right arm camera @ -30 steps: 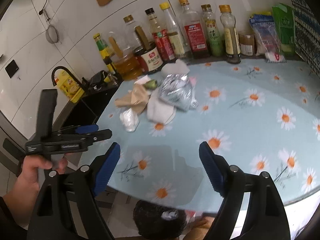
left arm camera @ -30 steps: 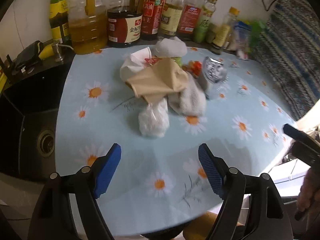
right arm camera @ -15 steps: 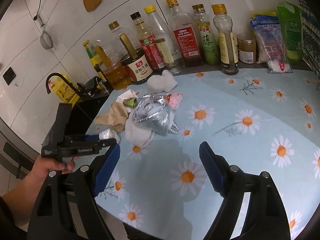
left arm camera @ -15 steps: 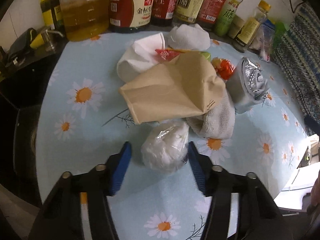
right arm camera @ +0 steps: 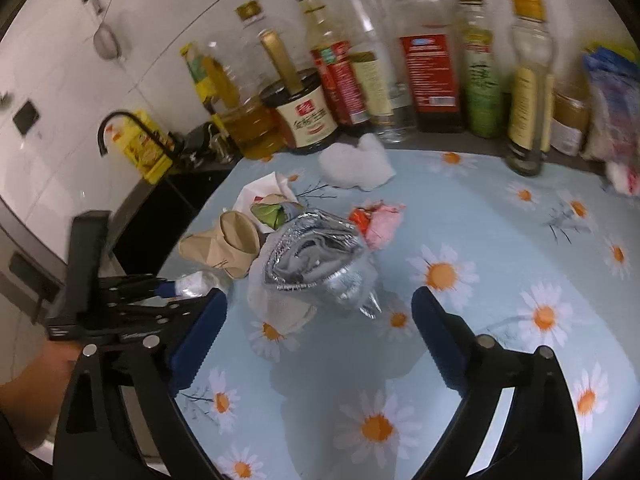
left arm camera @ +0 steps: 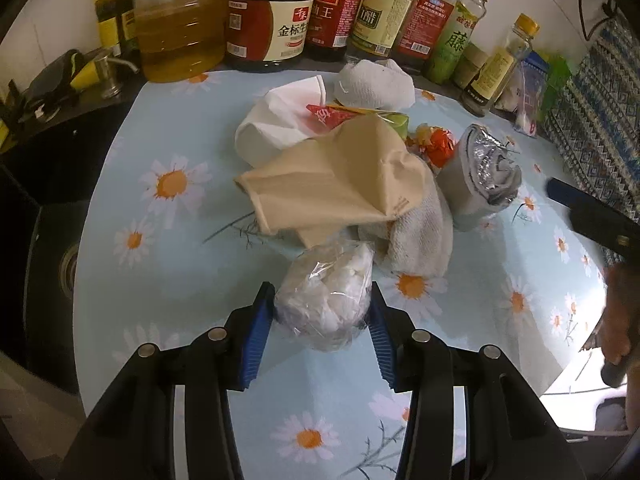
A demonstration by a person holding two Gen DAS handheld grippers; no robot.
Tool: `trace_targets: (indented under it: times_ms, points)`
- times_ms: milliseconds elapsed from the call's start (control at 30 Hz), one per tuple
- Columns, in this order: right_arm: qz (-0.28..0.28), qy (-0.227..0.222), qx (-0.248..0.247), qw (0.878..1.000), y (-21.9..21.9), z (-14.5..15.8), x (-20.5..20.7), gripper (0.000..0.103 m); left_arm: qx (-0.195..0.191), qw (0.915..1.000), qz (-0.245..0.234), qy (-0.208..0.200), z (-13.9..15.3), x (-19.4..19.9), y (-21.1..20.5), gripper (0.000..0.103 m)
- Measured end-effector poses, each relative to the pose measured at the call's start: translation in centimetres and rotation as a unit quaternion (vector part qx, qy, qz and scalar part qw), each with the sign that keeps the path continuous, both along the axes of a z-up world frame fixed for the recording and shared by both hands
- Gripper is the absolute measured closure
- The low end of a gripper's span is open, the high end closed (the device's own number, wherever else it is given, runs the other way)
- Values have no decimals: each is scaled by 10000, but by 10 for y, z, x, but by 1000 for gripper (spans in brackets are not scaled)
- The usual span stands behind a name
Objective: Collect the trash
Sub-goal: 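Grasp the white plastic bag with the left tool while the right tool grasps the foil wrapper, then lower both held items into the black trash bin and open both tools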
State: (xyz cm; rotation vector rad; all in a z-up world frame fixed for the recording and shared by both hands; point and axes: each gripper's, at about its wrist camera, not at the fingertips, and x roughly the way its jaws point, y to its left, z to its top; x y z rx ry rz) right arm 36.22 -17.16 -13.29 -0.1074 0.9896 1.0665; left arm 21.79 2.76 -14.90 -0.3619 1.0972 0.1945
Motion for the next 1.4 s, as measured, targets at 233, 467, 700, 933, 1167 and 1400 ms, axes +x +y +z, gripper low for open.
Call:
trace_targets:
  times_ms: [233, 467, 700, 933, 1167, 1400]
  points:
    - [336, -236, -537, 9977, 29, -22, 3, 10, -113, 9997, 197, -37, 11, -22, -9, 59]
    - [508, -352, -793, 9949, 48, -34, 9, 10, -197, 9986, 482, -27, 16, -46, -15, 59]
    - [586, -388, -773, 9945, 58, -35, 14, 10, -238, 9970, 732, -32, 19, -62, -16, 59]
    - [620, -427, -706, 9947, 62, -35, 17, 20, -266, 9968, 758, -16, 17, -65, -23, 59]
    - [566, -459, -628, 9954, 55, -27, 14, 28, -276, 9972, 685, -69, 19, -66, -29, 59]
    - [326, -385, -460, 9977, 34, -12, 4, 28, -279, 9978, 566, -198, 26, -69, -28, 59]
